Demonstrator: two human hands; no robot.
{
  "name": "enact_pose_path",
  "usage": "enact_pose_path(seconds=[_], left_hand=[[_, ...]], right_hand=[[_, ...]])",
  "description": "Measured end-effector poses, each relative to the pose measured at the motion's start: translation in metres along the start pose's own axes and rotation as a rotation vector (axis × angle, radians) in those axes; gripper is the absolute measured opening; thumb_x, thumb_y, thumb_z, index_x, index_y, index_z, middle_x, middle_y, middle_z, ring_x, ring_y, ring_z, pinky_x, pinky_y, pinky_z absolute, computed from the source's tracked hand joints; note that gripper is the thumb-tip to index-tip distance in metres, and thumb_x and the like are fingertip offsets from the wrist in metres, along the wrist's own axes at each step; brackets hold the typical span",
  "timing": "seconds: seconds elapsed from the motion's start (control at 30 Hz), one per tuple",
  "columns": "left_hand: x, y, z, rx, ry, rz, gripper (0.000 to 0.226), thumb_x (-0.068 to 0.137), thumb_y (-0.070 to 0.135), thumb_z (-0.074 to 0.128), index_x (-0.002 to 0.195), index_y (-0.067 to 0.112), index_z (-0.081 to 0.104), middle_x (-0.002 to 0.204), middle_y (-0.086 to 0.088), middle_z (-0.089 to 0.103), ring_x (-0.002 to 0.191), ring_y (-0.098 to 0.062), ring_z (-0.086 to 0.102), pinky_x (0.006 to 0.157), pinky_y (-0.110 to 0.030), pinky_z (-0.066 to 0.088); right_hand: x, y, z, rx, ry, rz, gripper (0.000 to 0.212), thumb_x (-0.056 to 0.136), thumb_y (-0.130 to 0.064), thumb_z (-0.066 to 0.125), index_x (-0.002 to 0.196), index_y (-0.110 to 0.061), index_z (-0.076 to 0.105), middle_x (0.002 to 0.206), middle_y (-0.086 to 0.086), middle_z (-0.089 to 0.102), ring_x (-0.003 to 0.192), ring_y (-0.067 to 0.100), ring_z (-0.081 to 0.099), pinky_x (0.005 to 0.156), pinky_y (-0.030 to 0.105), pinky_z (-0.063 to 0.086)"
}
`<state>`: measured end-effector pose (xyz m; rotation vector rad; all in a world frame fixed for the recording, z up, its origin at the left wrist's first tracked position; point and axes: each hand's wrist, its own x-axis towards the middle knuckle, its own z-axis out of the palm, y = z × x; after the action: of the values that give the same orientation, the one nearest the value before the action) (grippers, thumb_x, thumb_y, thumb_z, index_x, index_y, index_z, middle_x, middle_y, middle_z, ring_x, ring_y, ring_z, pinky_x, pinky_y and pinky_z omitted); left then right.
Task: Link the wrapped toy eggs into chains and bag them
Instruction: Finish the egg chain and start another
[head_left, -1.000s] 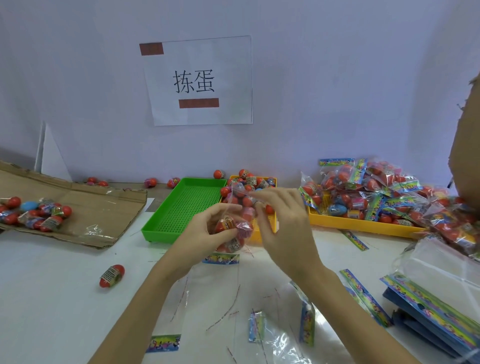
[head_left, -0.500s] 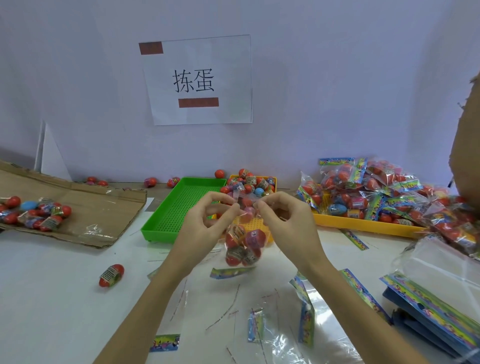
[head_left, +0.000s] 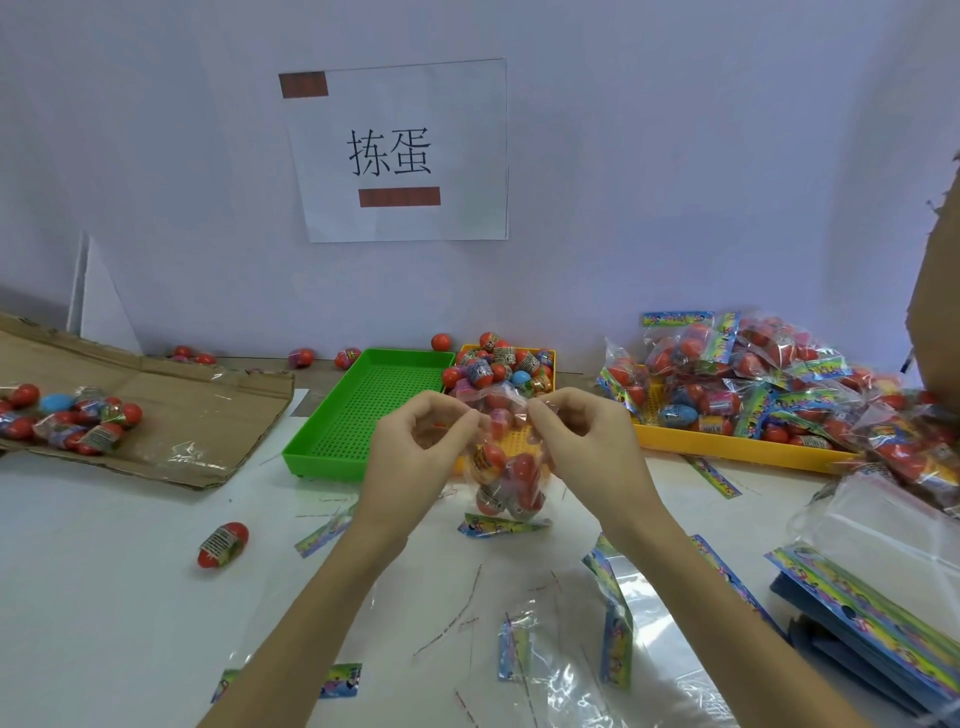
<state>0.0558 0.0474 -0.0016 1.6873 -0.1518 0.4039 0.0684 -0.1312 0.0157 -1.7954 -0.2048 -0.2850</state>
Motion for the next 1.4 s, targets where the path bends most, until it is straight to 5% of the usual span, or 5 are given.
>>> enact_pose_path(seconds=[0.17, 0.33, 0.63, 0.93, 1.4], left_hand=[[0.001, 0.006, 0.0, -0.266, -0.14, -0.15, 0.009, 0.099, 0.006, 0.063, 0.093, -0.001, 0.062, 0.103, -0.016, 0.079, 0.103, -0.027, 0.076, 0.086, -0.03, 0.06], [0.0, 0.003, 0.001, -0.258, -0.118, -0.1, 0.014, 0.1, 0.006, 0.063, 0.097, -0.008, 0.062, 0.098, -0.016, 0.079, 0.098, -0.025, 0.076, 0.084, -0.03, 0.061], [-0.005, 0.007, 0.001, -0.009, -0.153, 0.109, 0.014, 0.101, 0.009, 0.065, 0.106, 0.013, 0.078, 0.096, -0.003, 0.08, 0.096, -0.02, 0.077, 0.086, -0.035, 0.062], [-0.006, 0.008, 0.002, 0.099, -0.177, 0.122, 0.018, 0.104, 0.001, 0.059, 0.102, 0.003, 0.077, 0.091, -0.011, 0.078, 0.092, -0.029, 0.075, 0.089, -0.057, 0.058], [-0.006, 0.007, -0.001, 0.268, -0.175, 0.271, 0.021, 0.101, 0.007, 0.066, 0.102, 0.021, 0.082, 0.089, 0.012, 0.08, 0.086, -0.011, 0.077, 0.08, -0.028, 0.061]], right_hand=[[-0.006, 0.001, 0.003, -0.216, 0.227, -0.229, 0.025, 0.097, -0.013, 0.069, 0.12, -0.018, 0.06, 0.099, -0.002, 0.064, 0.089, 0.012, 0.062, 0.077, 0.025, 0.054], [-0.012, 0.001, 0.017, -0.598, 0.371, -0.773, 0.013, 0.096, -0.017, 0.072, 0.107, -0.014, 0.073, 0.107, 0.007, 0.066, 0.099, 0.027, 0.058, 0.084, 0.041, 0.05], [-0.014, 0.006, 0.016, -0.649, 0.298, -0.744, 0.013, 0.095, -0.023, 0.073, 0.105, -0.016, 0.078, 0.105, 0.005, 0.071, 0.098, 0.027, 0.063, 0.085, 0.044, 0.05], [-0.012, 0.003, 0.011, -0.581, 0.162, -0.716, 0.009, 0.095, -0.019, 0.073, 0.103, -0.016, 0.077, 0.101, -0.001, 0.072, 0.095, 0.022, 0.064, 0.084, 0.043, 0.049], [-0.006, 0.003, 0.002, -0.594, 0.088, -0.782, 0.007, 0.094, -0.009, 0.071, 0.099, -0.01, 0.076, 0.095, 0.004, 0.072, 0.089, 0.024, 0.063, 0.079, 0.037, 0.057]])
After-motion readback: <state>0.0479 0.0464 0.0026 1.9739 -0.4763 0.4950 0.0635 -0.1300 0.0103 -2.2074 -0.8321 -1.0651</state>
